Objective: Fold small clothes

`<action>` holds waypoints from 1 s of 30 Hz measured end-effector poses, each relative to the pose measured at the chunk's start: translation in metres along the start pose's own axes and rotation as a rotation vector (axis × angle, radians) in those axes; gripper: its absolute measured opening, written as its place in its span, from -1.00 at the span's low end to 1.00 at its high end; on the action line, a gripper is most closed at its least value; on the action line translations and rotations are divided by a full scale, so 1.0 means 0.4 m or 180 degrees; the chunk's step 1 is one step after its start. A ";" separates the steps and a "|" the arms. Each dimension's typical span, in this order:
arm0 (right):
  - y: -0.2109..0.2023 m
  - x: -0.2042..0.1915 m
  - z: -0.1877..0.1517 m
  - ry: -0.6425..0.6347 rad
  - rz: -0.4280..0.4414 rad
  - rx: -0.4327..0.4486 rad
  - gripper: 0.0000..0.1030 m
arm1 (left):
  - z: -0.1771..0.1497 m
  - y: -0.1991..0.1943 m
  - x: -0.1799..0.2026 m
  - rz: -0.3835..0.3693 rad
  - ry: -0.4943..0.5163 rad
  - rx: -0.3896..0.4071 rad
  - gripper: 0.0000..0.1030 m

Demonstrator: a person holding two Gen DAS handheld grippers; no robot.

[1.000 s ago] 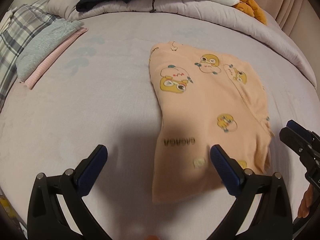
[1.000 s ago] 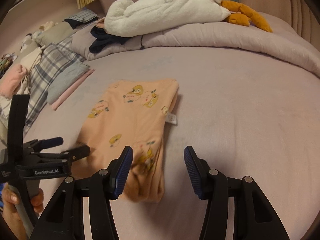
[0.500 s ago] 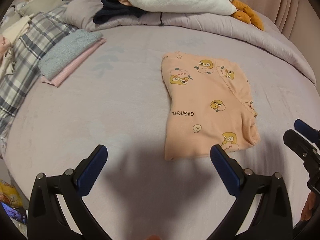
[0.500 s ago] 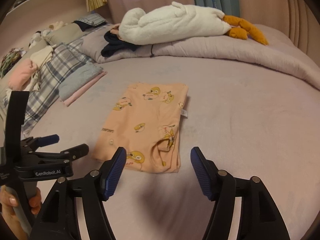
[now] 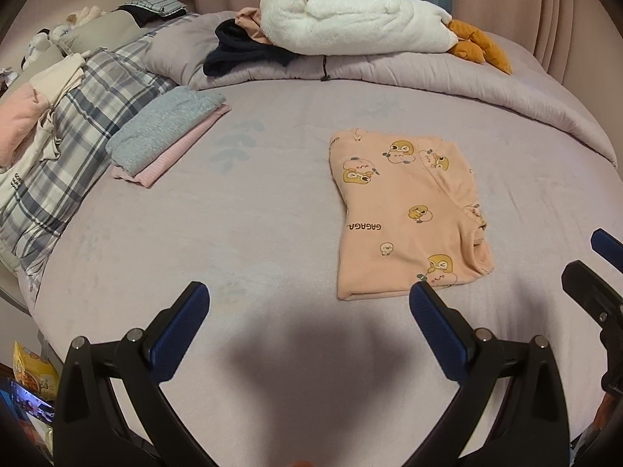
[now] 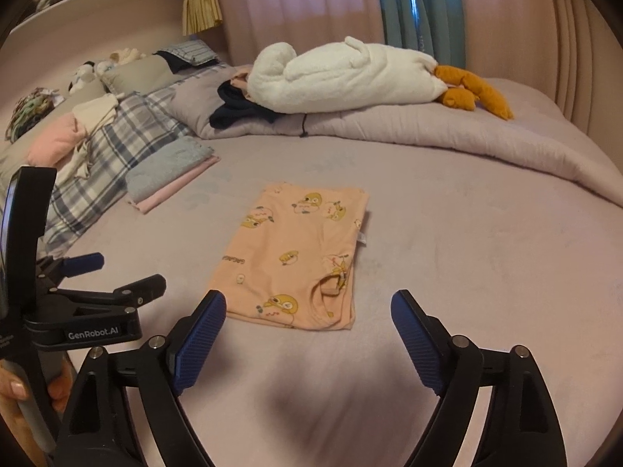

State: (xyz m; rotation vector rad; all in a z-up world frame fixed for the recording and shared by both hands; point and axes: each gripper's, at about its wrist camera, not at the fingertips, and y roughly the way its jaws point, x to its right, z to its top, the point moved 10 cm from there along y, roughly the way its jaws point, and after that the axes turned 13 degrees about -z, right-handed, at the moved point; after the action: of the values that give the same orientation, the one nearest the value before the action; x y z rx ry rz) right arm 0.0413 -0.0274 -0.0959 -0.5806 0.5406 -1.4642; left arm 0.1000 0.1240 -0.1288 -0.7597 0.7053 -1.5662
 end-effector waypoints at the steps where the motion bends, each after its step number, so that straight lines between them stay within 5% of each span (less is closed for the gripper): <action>1: -0.006 -0.002 0.001 -0.0003 -0.0008 0.0014 0.69 | 0.000 -0.006 0.002 0.0004 0.0002 0.0015 1.00; 12: -0.054 -0.018 0.011 -0.0097 -0.0091 0.0186 0.97 | 0.003 -0.060 0.021 0.0009 0.0038 0.0137 1.00; 30: -0.093 -0.034 0.023 -0.0162 -0.0193 0.0307 0.97 | 0.001 -0.087 0.027 0.0032 0.0067 0.0166 1.00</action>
State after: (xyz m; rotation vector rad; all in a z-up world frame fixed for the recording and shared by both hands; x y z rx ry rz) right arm 0.0188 -0.0141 -0.0646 -0.5607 0.4132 -1.5202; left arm 0.0784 0.1176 -0.1001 -0.7009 0.6801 -1.5796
